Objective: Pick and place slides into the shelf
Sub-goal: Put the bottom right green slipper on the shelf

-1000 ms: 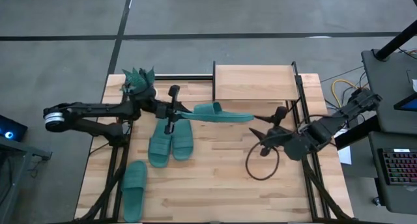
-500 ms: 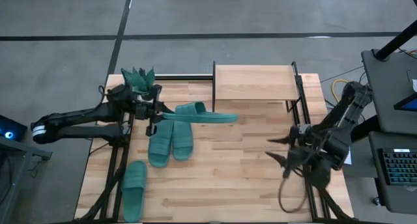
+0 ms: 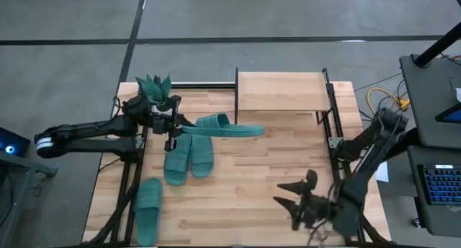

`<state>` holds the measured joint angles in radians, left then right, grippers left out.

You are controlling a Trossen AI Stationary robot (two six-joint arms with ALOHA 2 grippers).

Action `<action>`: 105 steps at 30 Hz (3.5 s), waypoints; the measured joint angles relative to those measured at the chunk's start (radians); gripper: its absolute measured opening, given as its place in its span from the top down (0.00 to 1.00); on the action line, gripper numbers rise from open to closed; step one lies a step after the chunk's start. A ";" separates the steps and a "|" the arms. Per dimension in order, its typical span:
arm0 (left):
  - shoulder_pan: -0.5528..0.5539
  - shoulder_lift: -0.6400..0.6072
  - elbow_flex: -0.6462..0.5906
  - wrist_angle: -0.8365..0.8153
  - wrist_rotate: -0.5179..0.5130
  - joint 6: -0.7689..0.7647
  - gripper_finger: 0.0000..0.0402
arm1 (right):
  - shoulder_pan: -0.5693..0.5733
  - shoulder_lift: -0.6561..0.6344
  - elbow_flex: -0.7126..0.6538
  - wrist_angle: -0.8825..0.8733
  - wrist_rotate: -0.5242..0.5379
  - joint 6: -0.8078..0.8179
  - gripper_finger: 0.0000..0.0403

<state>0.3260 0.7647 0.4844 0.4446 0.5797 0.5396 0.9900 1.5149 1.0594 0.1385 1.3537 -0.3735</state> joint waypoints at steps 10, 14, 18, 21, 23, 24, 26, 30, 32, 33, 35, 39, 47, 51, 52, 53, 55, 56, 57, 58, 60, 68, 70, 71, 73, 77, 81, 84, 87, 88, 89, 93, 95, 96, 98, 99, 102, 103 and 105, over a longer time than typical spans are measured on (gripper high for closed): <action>-0.005 0.070 -0.001 -0.006 0.021 -0.003 0.96 | -0.039 0.389 0.449 -0.007 0.188 -0.271 0.52; -0.021 0.133 -0.001 -0.006 0.021 0.037 0.96 | -0.056 0.445 0.567 -0.008 0.214 -0.351 0.52; -0.050 0.198 -0.001 0.037 0.022 0.057 0.96 | -0.075 0.436 0.609 -0.007 0.219 -0.360 0.52; -0.078 0.236 0.001 0.067 0.014 0.122 0.96 | -0.095 0.402 0.594 -0.008 0.218 -0.339 0.52; -0.093 0.255 0.008 0.073 0.007 0.135 0.96 | -0.107 0.374 0.575 -0.006 0.219 -0.334 0.52; -0.098 0.262 0.013 0.078 0.007 0.142 0.96 | -0.112 0.362 0.568 -0.004 0.219 -0.330 0.52; -0.105 0.271 0.021 0.079 0.003 0.149 0.96 | -0.120 0.342 0.555 -0.007 0.219 -0.327 0.52; -0.108 0.285 0.028 0.079 -0.033 0.150 0.96 | -0.141 0.312 0.552 -0.007 0.217 -0.340 0.52; -0.108 0.288 0.030 0.078 -0.057 0.150 0.96 | -0.149 0.290 0.552 -0.004 0.217 -0.329 0.52; -0.108 0.287 0.029 0.077 -0.069 0.150 0.96 | -0.153 0.277 0.552 -0.003 0.218 -0.325 0.52; -0.108 0.288 0.030 0.081 -0.087 0.150 0.96 | -0.155 0.247 0.552 -0.003 0.209 -0.316 0.52; -0.108 0.285 0.029 0.083 -0.096 0.150 0.96 | -0.155 0.168 0.552 -0.009 0.111 -0.286 0.52; -0.109 0.286 0.029 0.093 -0.095 0.149 0.96 | -0.202 -0.074 0.558 -0.557 -0.692 0.239 0.52; -0.109 0.286 0.029 0.095 -0.095 0.149 0.96 | -0.244 -0.100 0.557 -0.851 -0.577 0.465 0.52; -0.109 0.286 0.029 0.095 -0.095 0.149 0.96 | -0.253 -0.089 0.557 -0.913 -0.522 0.495 0.52; -0.109 0.286 0.029 0.095 -0.095 0.149 0.96 | -0.264 -0.078 0.555 -0.959 -0.497 0.515 0.52; -0.109 0.286 0.029 0.095 -0.095 0.149 0.96 | -0.280 -0.057 0.553 -1.014 -0.506 0.542 0.52; -0.109 0.286 0.029 0.095 -0.095 0.148 0.96 | -0.285 -0.050 0.553 -1.017 -0.523 0.547 0.52; -0.109 0.286 0.029 0.094 -0.095 0.148 0.96 | -0.293 -0.044 0.555 -1.022 -0.546 0.549 0.52; -0.109 0.288 0.029 0.094 -0.096 0.148 0.96 | -0.303 -0.035 0.564 -1.033 -0.572 0.548 0.52; -0.109 0.291 0.029 0.094 -0.096 0.147 0.96 | -0.323 -0.004 0.593 -1.059 -0.598 0.541 0.52; -0.108 0.295 0.029 0.094 -0.115 0.138 0.96 | -0.404 0.227 0.926 -1.426 -0.603 0.582 0.52; -0.108 0.294 0.029 0.097 -0.117 0.122 0.96 | -0.419 0.297 1.025 -1.529 -0.606 0.603 0.52; -0.108 0.294 0.029 0.098 -0.117 0.121 0.96 | -0.426 0.329 1.071 -1.573 -0.607 0.613 0.52; -0.108 0.294 0.029 0.098 -0.117 0.121 0.96 | -0.440 0.384 1.154 -1.665 -0.616 0.640 0.52; -0.109 0.297 0.029 0.097 -0.116 0.120 0.96 | -0.468 0.463 1.260 -1.706 -0.629 0.637 0.52; -0.109 0.297 0.029 0.096 -0.114 0.119 0.96 | -0.489 0.492 1.295 -1.710 -0.629 0.564 0.52; -0.109 0.295 0.028 0.094 -0.114 0.119 0.96 | -0.514 0.486 1.285 -1.710 -0.631 0.559 0.52; -0.109 0.295 0.027 0.094 -0.114 0.119 0.96 | -0.536 0.485 1.283 -1.710 -0.628 0.557 0.52; -0.109 0.295 0.026 0.092 -0.114 0.119 0.96 | -0.542 0.485 1.283 -1.710 -0.628 0.556 0.52; -0.109 0.295 0.025 0.092 -0.114 0.118 0.96 | -0.546 0.485 1.283 -1.710 -0.629 0.555 0.52; -0.110 0.295 0.022 0.091 -0.114 0.118 0.96 | -0.574 0.484 1.275 -1.710 -0.680 0.547 0.52; -0.110 0.294 0.021 0.091 -0.114 0.118 0.96 | -0.588 0.484 1.263 -1.710 -0.706 0.548 0.52; -0.110 0.294 0.021 0.092 -0.114 0.118 0.96 | -0.594 0.484 1.255 -1.709 -0.705 0.548 0.52; -0.111 0.294 0.021 0.092 -0.114 0.118 0.96 | -0.606 0.484 1.234 -1.710 -0.702 0.540 0.52; -0.111 0.294 0.021 0.092 -0.114 0.119 0.96 | -0.612 0.484 1.224 -1.710 -0.698 0.533 0.52; -0.111 0.294 0.022 0.096 -0.114 0.118 0.96 | -0.632 0.484 1.196 -1.709 -0.678 0.514 0.52; -0.111 0.294 0.022 0.098 -0.114 0.119 0.96 | -0.640 0.484 1.188 -1.709 -0.679 0.507 0.52; -0.111 0.294 0.022 0.098 -0.114 0.119 0.96 | -0.653 0.483 1.170 -1.710 -0.683 0.503 0.52</action>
<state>0.2150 1.0584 0.5060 0.5423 0.4653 0.6582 0.3373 1.9984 2.2293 -1.5711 0.6711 0.1290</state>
